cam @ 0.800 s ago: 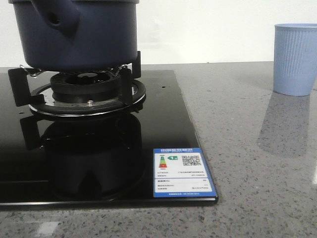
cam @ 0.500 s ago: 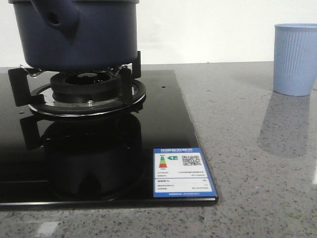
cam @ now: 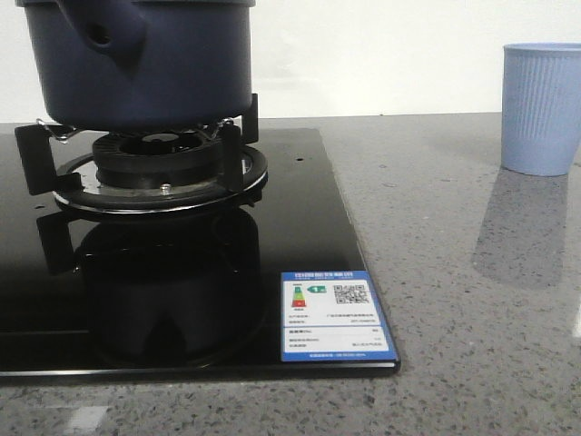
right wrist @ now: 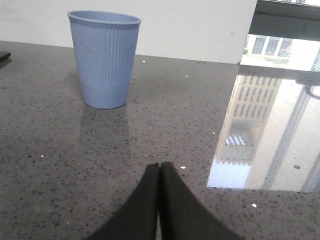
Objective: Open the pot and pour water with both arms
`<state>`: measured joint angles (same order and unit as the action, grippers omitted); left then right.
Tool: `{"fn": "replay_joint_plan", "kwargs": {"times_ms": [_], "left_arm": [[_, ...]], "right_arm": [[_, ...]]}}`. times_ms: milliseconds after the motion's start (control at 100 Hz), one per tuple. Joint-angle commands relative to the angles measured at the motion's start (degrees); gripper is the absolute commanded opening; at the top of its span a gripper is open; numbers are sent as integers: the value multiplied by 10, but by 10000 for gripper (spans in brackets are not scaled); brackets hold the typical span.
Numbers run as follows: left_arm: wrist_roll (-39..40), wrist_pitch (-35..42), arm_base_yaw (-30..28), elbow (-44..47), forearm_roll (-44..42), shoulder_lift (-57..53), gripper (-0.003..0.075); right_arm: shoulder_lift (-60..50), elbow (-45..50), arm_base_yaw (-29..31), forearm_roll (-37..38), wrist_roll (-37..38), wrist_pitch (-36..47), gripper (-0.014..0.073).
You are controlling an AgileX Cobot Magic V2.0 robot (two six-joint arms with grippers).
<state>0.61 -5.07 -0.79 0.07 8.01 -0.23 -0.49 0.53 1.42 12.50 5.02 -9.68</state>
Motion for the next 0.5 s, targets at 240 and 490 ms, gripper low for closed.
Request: {"fn": "replay_joint_plan", "kwargs": {"times_ms": [240,490], "left_arm": [[2,44,-1,19,3,-15,-19],[2,44,-1,19,3,-15,-19]], "right_arm": [[-11,15,1,10,-5,41,-66],[-11,15,1,-40,4,60,-66]]}}
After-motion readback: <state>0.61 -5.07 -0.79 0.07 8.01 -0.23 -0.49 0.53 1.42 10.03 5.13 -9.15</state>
